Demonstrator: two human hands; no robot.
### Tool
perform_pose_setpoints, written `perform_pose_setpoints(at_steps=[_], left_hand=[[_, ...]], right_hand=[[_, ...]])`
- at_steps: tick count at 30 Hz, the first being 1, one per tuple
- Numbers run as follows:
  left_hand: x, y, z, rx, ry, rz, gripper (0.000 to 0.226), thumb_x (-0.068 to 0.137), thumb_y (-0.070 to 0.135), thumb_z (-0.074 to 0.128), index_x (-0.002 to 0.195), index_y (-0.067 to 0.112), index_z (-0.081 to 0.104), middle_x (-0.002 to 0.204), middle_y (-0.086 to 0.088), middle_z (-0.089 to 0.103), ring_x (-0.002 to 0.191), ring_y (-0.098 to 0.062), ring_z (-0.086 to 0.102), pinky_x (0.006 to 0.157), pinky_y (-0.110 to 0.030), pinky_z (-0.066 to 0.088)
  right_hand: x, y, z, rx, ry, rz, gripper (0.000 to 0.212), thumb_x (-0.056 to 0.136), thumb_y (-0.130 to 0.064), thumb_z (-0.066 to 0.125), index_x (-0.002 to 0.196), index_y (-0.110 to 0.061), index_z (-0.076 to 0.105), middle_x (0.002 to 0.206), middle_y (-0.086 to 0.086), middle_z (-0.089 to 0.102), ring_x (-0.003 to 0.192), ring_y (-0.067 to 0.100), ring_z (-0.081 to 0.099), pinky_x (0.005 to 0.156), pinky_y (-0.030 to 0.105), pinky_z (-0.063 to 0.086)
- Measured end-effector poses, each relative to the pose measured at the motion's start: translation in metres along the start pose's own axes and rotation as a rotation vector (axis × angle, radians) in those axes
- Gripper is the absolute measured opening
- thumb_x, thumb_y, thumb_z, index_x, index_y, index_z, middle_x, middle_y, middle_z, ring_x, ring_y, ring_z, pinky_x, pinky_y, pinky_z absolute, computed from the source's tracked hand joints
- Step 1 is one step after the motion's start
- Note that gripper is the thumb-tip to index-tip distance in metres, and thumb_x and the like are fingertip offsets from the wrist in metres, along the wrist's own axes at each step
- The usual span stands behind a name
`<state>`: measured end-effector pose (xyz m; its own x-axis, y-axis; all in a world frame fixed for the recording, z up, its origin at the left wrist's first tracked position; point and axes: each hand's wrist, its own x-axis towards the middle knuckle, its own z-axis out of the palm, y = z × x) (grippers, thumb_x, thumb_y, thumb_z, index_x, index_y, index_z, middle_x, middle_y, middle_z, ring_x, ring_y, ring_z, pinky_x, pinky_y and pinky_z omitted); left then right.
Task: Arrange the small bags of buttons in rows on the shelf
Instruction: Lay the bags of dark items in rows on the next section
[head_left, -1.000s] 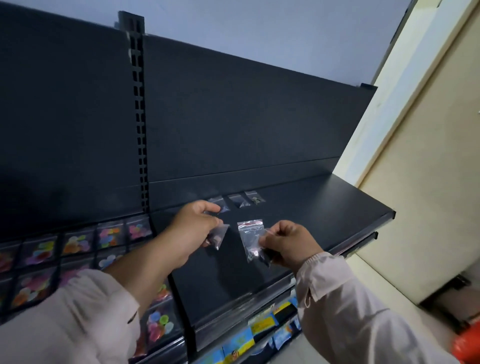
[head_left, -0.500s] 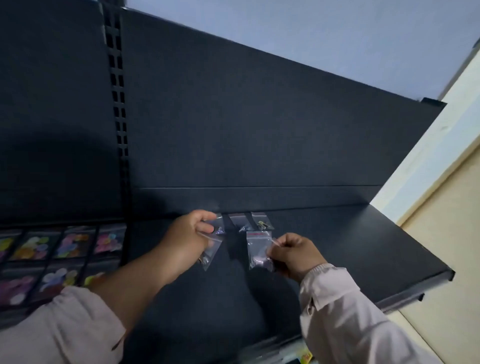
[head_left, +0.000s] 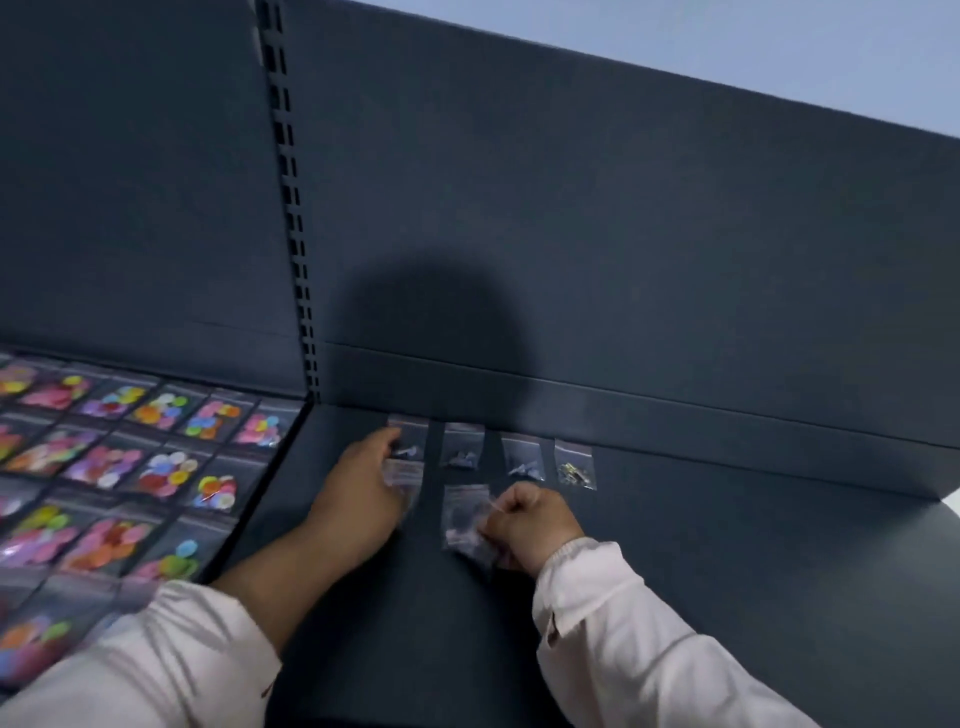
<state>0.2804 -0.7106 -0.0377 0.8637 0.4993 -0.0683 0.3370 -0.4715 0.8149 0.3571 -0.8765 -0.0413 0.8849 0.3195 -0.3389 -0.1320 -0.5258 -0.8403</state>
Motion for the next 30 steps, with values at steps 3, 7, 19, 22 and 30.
perform_pose_setpoints(at_steps=[3,7,19,22,30], left_hand=[[-0.008,-0.007,-0.003,0.110,-0.028,0.038,0.067,0.083,0.006,0.059,0.144,0.017,0.033,0.143,-0.006,0.039,0.127,-0.018,0.044,0.102,-0.016,0.028],[-0.023,-0.016,-0.011,0.379,0.071,0.225,0.067,0.083,0.012,0.060,0.144,0.016,0.032,0.150,-0.007,0.028,0.137,-0.026,0.029,0.112,-0.030,0.024],[-0.021,-0.033,-0.007,0.602,-0.141,0.506,0.031,0.063,0.021,0.070,0.094,0.025,0.071,0.099,0.007,0.070,0.086,-0.017,0.068,0.069,-0.028,0.058],[-0.018,-0.030,-0.007,0.580,-0.163,0.510,0.032,0.074,0.021,0.061,0.105,0.020,0.069,0.112,0.003,0.066,0.103,-0.021,0.063,0.086,-0.031,0.053],[-0.011,-0.026,-0.001,0.560,-0.193,0.480,0.044,0.093,0.023,0.050,0.136,0.021,0.049,0.146,0.004,0.041,0.133,-0.017,0.036,0.109,-0.023,0.027]], right_hand=[[0.000,-0.001,-0.001,-0.352,0.069,-0.176,0.030,0.080,-0.017,0.064,0.058,-0.021,0.044,0.061,-0.002,0.053,0.064,0.017,0.053,0.060,0.024,0.042],[-0.010,-0.002,-0.008,-0.622,0.085,-0.470,0.016,0.082,-0.022,0.056,0.068,-0.024,0.049,0.082,-0.003,0.055,0.079,0.015,0.050,0.066,0.024,0.034],[-0.003,0.014,0.005,-0.684,-0.027,-0.626,0.005,0.080,-0.019,0.056,0.082,-0.019,0.061,0.091,0.000,0.065,0.096,0.016,0.053,0.080,0.027,0.043],[0.001,0.011,0.005,-0.701,-0.012,-0.621,0.007,0.081,-0.017,0.055,0.083,-0.018,0.061,0.090,0.001,0.065,0.095,0.017,0.052,0.078,0.027,0.041],[0.005,0.008,0.005,-0.665,-0.007,-0.599,0.006,0.080,-0.019,0.058,0.085,-0.019,0.062,0.093,0.003,0.064,0.093,0.018,0.055,0.079,0.028,0.043]])
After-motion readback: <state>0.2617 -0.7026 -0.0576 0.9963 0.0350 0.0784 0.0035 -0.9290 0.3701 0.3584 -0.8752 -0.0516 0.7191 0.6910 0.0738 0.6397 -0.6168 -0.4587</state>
